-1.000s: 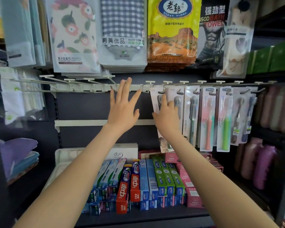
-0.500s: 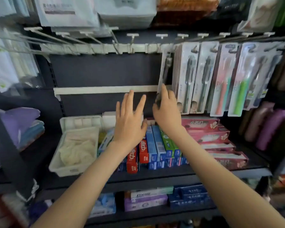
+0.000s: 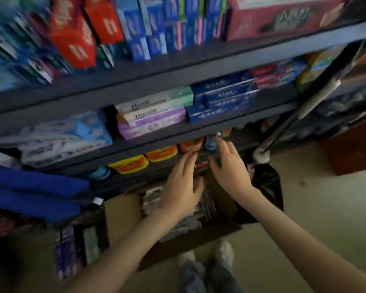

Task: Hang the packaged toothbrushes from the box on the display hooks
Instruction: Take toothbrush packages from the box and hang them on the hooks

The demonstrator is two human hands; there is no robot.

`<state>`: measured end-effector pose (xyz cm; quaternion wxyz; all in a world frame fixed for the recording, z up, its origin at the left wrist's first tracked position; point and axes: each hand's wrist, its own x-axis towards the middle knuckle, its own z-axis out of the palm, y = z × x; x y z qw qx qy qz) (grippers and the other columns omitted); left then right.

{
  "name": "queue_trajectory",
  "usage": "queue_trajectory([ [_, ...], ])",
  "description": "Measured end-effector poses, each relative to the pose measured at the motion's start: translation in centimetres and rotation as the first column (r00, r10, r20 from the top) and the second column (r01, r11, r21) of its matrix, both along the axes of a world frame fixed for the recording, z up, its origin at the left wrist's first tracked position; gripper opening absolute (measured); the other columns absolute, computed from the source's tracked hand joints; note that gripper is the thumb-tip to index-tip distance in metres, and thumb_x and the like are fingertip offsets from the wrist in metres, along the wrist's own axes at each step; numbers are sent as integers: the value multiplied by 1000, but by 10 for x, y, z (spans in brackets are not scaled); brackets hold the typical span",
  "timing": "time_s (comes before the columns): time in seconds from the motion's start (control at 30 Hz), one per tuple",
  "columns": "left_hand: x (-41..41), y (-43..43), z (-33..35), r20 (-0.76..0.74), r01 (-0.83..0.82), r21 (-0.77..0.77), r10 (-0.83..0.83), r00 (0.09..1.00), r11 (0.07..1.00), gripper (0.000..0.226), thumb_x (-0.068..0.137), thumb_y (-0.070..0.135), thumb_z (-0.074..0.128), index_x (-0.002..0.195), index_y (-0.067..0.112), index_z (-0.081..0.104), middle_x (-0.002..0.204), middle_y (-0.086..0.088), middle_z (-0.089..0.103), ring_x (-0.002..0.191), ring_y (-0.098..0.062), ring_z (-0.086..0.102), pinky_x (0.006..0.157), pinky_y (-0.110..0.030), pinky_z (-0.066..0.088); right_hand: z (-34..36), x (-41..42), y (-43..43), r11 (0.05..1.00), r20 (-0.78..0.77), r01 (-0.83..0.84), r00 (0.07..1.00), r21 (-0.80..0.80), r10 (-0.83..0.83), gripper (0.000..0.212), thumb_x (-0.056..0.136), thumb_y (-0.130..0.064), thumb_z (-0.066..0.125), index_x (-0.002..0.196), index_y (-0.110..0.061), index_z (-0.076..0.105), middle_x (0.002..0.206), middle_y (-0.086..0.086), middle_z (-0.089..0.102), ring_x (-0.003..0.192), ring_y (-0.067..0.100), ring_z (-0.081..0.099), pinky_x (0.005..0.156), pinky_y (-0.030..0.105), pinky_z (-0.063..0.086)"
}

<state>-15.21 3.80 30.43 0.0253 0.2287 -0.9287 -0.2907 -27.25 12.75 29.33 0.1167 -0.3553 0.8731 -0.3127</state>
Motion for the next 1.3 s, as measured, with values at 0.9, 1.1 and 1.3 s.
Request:
queue_trajectory([
  [0.9, 41, 30, -528, 601, 113, -158, 5, 799, 981, 86, 83, 71, 22, 153, 26, 2, 158, -6, -12, 147, -22, -13, 113, -46, -19, -556, 27, 32, 737, 462, -126, 844, 664, -271, 80, 99, -29, 44, 152, -17, -15, 159, 11, -18, 147, 33, -9, 118, 49, 12],
  [1.1, 63, 29, -544, 624, 90, -139, 17, 781, 986, 90, 85, 79, 19, 153, 20, 17, 159, -17, 17, 148, -29, 5, 113, -49, -13, -575, 36, 36, 757, 512, -166, 823, 632, -246, 86, 97, -40, 47, 150, -25, -19, 160, 3, -19, 146, 35, -13, 119, 50, 3],
  [1.3, 63, 29, -546, 590, 84, -170, 33, 807, 982, 95, 78, 77, 39, 151, 18, 26, 159, -16, 19, 148, -30, 7, 113, -48, -15, -568, 44, 31, 766, 531, -248, 835, 594, -142, 101, 85, -15, 58, 150, -36, -16, 159, -8, -16, 144, 34, -5, 117, 52, 13],
])
